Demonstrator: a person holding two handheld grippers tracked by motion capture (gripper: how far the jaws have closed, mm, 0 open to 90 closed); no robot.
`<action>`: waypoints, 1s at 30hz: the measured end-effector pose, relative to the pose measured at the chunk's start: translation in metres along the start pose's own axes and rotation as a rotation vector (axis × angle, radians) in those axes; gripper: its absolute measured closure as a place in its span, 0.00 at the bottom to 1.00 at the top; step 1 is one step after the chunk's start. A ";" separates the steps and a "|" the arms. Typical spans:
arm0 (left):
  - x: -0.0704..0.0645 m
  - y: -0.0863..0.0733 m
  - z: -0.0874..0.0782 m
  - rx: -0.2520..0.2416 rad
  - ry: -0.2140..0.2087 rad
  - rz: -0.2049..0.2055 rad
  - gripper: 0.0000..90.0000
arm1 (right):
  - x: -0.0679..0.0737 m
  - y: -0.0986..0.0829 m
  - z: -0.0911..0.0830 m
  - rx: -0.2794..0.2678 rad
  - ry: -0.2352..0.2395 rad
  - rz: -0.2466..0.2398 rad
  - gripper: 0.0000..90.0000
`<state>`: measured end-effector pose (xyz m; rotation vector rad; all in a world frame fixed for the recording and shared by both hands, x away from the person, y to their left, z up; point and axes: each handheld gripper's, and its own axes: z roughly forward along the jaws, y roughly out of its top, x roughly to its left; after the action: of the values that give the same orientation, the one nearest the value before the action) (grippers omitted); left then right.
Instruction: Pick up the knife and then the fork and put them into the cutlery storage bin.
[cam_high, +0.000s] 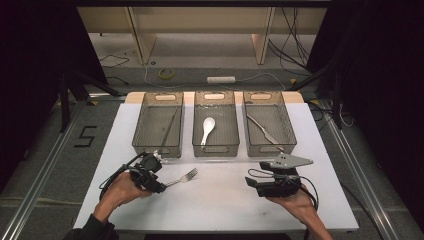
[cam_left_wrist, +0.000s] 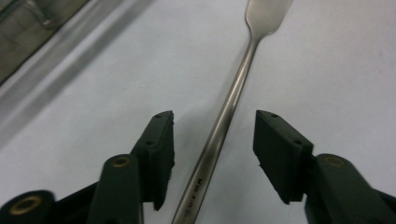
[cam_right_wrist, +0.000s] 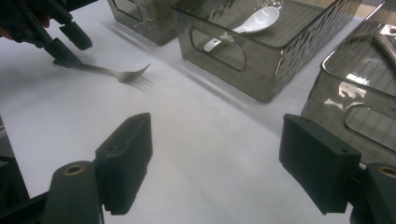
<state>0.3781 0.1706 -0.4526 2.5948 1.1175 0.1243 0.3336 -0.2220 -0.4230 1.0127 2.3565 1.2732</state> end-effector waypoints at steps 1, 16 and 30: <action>0.000 0.000 0.001 0.003 0.002 0.007 0.58 | 0.000 0.000 0.000 0.000 0.000 -0.001 0.29; -0.003 0.004 0.011 0.064 0.006 0.048 0.77 | 0.007 -0.001 0.000 -0.005 0.022 0.000 0.28; -0.009 0.007 0.013 0.083 0.010 0.123 0.89 | 0.009 -0.001 0.001 0.001 0.031 -0.005 0.28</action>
<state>0.3792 0.1564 -0.4622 2.7400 0.9860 0.1214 0.3270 -0.2155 -0.4241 0.9937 2.3815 1.2946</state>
